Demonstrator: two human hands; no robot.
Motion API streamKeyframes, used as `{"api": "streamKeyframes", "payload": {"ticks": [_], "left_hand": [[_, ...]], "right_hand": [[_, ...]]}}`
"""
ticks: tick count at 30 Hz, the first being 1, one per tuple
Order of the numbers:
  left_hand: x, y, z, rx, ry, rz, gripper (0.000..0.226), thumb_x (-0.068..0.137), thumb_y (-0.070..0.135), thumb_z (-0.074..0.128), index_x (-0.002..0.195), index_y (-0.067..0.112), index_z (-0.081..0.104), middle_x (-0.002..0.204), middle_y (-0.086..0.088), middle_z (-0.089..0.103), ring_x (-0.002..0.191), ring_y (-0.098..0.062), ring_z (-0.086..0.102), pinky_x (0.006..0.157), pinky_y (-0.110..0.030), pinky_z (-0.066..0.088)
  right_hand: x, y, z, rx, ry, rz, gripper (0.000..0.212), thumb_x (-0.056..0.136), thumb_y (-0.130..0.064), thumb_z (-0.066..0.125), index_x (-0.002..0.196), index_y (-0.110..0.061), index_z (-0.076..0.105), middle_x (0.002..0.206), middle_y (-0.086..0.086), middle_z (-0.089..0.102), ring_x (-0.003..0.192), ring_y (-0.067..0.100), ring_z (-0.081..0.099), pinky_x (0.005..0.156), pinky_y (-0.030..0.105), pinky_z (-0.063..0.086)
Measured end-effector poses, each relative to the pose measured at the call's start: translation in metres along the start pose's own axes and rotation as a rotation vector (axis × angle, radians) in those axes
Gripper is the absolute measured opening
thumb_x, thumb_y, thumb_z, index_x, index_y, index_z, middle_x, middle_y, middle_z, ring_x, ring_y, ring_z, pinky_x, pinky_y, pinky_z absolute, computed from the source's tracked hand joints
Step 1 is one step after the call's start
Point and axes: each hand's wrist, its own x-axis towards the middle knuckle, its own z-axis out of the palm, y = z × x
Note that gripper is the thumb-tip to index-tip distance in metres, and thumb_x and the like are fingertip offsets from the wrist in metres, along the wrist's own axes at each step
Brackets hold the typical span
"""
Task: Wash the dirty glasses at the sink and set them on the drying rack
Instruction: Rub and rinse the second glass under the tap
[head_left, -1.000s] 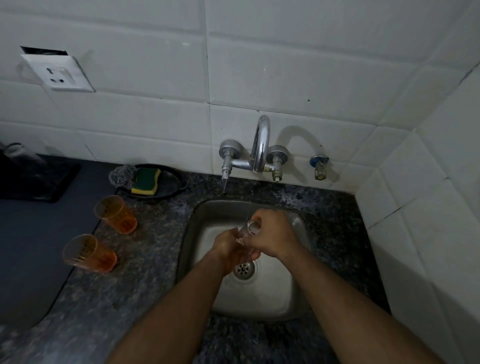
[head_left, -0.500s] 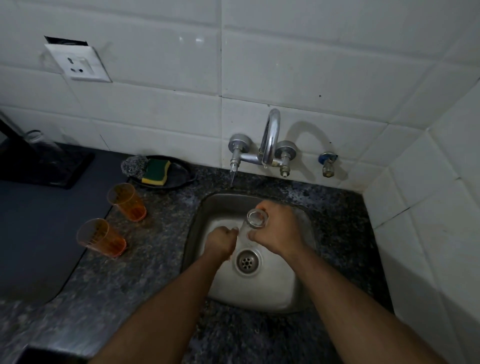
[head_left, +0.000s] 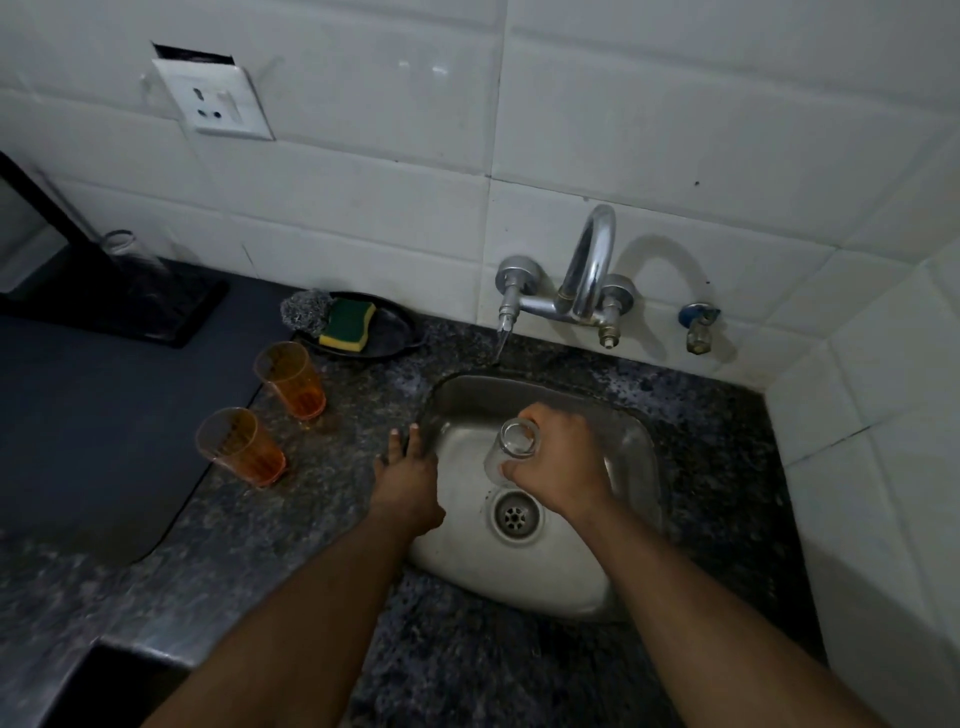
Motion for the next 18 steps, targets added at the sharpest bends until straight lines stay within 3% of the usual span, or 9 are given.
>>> {"api": "streamKeyframes", "payload": {"ticks": [2,5,11,18], "left_hand": [[0.002,-0.004,-0.002,-0.025,-0.001,-0.001,0.085,0.084,0.037,0.078,0.154,0.013,0.037,0.172,-0.011,-0.012,0.157,-0.042,-0.010,0.123,-0.062,0.019],[0.003,-0.007,-0.003,-0.047,-0.010,0.003,0.096,0.083,0.033,0.078,0.161,0.013,0.026,0.172,-0.009,-0.013,0.157,-0.040,-0.011,0.124,-0.061,0.018],[0.002,-0.009,0.001,-0.022,-0.017,0.005,0.105,0.083,0.034,0.077,0.164,0.011,0.014,0.172,-0.009,-0.016,0.157,-0.040,-0.012,0.125,-0.059,0.016],[0.002,-0.007,-0.001,-0.040,-0.013,0.004,0.105,0.082,0.035,0.079,0.164,0.012,0.017,0.172,-0.009,-0.015,0.157,-0.040,-0.012,0.125,-0.060,0.015]], "right_hand": [[0.002,-0.001,0.004,0.041,0.063,-0.012,0.045,0.059,-0.027,0.091,0.098,-0.025,0.069,0.088,-0.011,0.066,0.077,0.007,0.059,0.067,0.023,0.048],[0.001,-0.003,0.012,0.018,0.007,-0.002,0.044,0.060,-0.026,0.090,0.098,-0.022,0.069,0.089,-0.008,0.067,0.081,0.012,0.064,0.069,0.030,0.054],[0.002,-0.001,0.019,0.036,0.039,0.013,0.048,0.059,-0.025,0.092,0.101,-0.021,0.070,0.092,-0.007,0.067,0.082,0.012,0.062,0.070,0.030,0.054],[0.002,0.000,0.018,0.041,0.021,0.024,0.048,0.057,-0.028,0.093,0.098,-0.026,0.068,0.090,-0.010,0.068,0.079,0.011,0.065,0.070,0.035,0.059]]}}
